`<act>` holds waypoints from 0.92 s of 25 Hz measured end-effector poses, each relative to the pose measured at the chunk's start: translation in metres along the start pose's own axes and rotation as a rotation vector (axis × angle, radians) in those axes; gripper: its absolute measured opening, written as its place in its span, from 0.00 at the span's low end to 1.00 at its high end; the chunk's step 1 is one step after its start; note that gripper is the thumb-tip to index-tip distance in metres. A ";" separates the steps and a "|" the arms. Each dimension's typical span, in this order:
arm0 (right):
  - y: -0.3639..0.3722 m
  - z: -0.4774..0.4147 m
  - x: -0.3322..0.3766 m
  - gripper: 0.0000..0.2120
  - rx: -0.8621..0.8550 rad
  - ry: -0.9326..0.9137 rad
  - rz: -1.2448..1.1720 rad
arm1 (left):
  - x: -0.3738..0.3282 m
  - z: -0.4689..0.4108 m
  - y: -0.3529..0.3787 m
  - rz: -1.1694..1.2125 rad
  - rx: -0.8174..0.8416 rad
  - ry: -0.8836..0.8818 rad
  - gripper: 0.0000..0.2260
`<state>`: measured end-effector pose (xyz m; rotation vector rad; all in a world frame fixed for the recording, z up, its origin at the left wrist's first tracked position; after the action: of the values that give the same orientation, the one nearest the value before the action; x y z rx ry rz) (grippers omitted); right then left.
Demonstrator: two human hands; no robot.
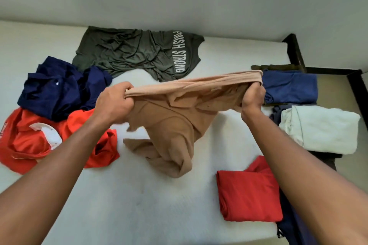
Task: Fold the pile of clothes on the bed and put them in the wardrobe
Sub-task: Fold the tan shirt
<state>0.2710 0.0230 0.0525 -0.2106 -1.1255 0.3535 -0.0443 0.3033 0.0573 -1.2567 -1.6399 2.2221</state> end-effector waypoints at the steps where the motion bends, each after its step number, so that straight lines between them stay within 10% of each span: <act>1: -0.010 0.007 -0.013 0.15 -0.019 0.042 0.069 | 0.006 0.001 0.002 0.064 0.006 -0.038 0.16; 11: 0.033 0.102 -0.065 0.16 0.256 0.368 -0.441 | 0.065 0.085 -0.063 0.162 -0.289 -0.434 0.19; 16: 0.023 0.170 -0.049 0.23 0.461 0.363 -0.546 | 0.048 0.171 -0.074 0.571 -0.466 -0.661 0.16; 19: -0.021 0.203 -0.001 0.26 0.528 0.225 -0.576 | 0.005 0.207 -0.120 0.935 -0.651 -0.531 0.16; 23: -0.087 0.247 0.084 0.30 0.531 0.061 -0.796 | -0.083 0.239 -0.232 0.862 -0.842 -0.110 0.18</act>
<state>0.0940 -0.0282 0.2563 0.6796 -0.9339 -0.0762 -0.2344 0.1770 0.3141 -2.4577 -2.5769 1.9523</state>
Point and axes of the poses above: each hand's wrist, its own z-axis away from the middle knuckle, its own y-axis out of the palm, x = y × z, the point moved 10 cm from there along -z, towards the middle knuckle, and after that the axes turned 5 degrees about y, right-handed, at the moved point
